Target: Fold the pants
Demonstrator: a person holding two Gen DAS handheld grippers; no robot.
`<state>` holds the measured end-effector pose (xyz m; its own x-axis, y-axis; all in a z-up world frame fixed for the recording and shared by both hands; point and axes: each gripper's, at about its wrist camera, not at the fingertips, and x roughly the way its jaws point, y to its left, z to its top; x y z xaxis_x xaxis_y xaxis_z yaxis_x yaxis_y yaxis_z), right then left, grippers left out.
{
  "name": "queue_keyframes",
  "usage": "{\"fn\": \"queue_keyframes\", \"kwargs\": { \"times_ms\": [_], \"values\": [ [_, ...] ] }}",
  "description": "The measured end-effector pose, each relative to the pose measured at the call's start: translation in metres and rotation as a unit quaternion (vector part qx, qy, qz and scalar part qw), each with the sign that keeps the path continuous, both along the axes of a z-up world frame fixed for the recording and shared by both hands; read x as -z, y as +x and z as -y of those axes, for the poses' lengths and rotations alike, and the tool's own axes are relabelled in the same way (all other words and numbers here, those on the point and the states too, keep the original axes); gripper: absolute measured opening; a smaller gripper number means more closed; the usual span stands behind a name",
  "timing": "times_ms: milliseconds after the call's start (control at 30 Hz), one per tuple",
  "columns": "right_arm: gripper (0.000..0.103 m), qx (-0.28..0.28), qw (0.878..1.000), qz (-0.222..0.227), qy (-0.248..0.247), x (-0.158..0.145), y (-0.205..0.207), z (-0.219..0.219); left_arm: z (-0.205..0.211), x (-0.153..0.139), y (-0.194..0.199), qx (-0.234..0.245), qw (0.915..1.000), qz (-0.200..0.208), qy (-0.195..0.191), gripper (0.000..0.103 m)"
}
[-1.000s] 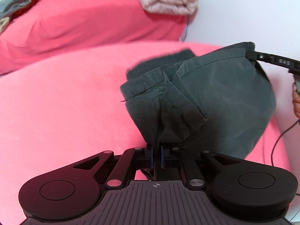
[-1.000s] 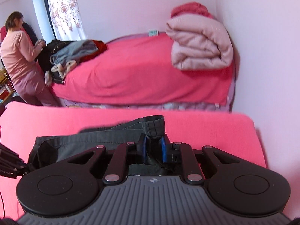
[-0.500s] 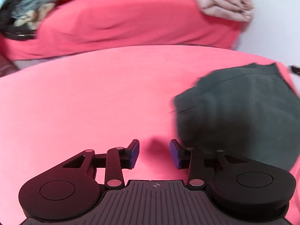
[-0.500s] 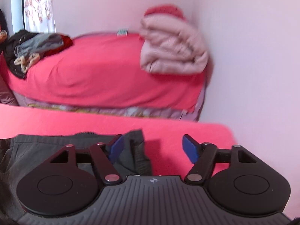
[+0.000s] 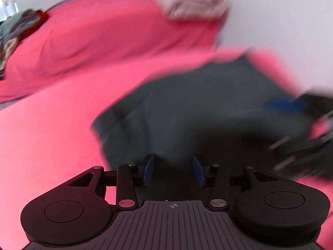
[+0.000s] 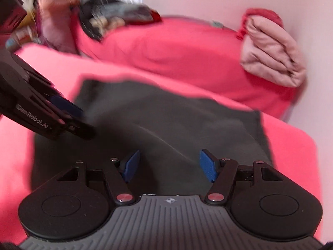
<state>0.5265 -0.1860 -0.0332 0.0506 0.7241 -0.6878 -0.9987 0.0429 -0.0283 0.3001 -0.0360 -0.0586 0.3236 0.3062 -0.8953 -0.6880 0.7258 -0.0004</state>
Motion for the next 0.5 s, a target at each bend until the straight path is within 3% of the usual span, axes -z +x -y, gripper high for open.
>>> {"fn": "queue_keyframes", "kwargs": {
  "times_ms": [33,67,167,200,267,367,500],
  "values": [
    [0.069,0.031,0.999,0.008,-0.009,0.005,0.016,0.0,-0.009,0.012,-0.005,-0.011,0.9996,-0.02,-0.015,0.103],
    [0.071,0.069,0.998,0.009,-0.013,0.005,0.034,0.003,-0.014,0.014,-0.015,-0.022,0.9994,-0.01,-0.023,0.103],
    [0.074,0.201,0.979,0.006,0.006,-0.009,0.091,0.027,-0.014,-0.006,-0.05,-0.062,0.9979,-0.01,0.018,0.103],
    [0.078,0.211,0.977,-0.025,0.013,-0.014,0.108,0.036,-0.01,-0.012,-0.063,-0.069,0.9974,-0.005,0.02,0.103],
    [0.089,0.203,0.975,-0.093,0.012,-0.018,0.13,0.046,-0.004,-0.019,-0.086,-0.083,0.9963,0.022,-0.009,0.103],
    [0.095,0.165,0.963,-0.214,-0.003,-0.01,0.151,0.043,0.014,-0.016,-0.102,-0.082,0.9938,0.047,-0.058,0.103],
    [0.095,0.152,0.949,-0.274,-0.031,0.01,0.155,0.029,0.037,-0.002,-0.091,-0.065,0.987,0.094,-0.113,0.103]
  ]
}}
